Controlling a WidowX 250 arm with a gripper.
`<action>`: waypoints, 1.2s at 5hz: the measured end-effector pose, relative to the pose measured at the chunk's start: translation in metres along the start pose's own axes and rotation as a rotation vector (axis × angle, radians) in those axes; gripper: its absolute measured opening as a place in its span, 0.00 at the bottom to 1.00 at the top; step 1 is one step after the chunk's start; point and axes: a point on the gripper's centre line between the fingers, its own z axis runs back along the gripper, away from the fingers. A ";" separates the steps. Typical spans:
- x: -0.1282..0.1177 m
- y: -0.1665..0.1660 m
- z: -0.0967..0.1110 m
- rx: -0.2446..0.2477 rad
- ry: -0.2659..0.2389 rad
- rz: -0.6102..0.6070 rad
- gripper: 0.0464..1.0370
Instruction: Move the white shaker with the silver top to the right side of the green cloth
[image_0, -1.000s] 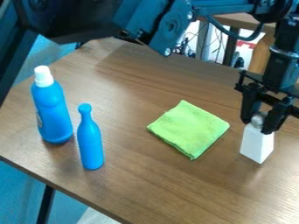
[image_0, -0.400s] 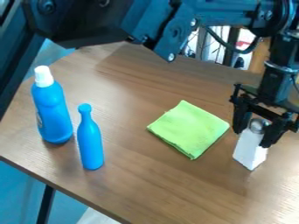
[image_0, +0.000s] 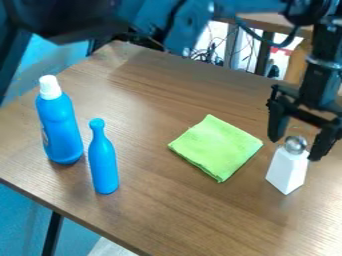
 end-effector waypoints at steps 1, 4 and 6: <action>-0.016 0.002 0.018 0.001 -0.064 0.014 0.97; -0.142 0.055 0.045 0.065 -0.063 0.094 0.96; -0.179 0.120 0.072 0.066 -0.184 0.168 0.96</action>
